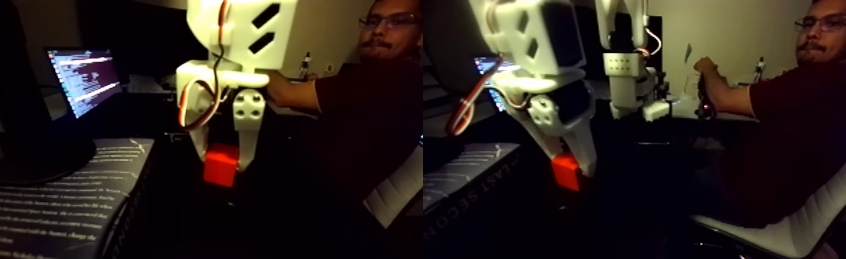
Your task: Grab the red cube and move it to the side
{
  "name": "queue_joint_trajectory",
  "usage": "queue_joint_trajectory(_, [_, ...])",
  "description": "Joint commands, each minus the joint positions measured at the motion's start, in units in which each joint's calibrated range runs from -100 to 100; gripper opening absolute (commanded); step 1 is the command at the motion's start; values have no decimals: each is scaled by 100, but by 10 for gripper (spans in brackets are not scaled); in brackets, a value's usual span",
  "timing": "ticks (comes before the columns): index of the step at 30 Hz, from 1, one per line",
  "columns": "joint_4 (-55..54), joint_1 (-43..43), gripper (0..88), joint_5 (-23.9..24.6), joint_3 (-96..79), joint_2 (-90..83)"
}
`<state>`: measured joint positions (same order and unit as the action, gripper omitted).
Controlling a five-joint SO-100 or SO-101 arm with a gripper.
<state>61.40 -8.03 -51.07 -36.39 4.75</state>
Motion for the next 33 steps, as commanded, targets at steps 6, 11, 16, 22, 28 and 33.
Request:
queue_joint_trajectory(6, [118, -38, 7, 23, 61, -106])
queue_joint_trajectory(11, [701, 137, 8, 303, 160, -501])
queue_joint_trajectory(16, [1056, 495, 8, 589, 197, -1106])
queue_joint_trajectory(22, [1089, 778, 8, 1334, 197, -2005])
queue_joint_trajectory(28, [1047, 645, 8, 1614, 197, -2627])
queue_joint_trajectory(33, [1064, 204, 8, 1630, 197, -2929])
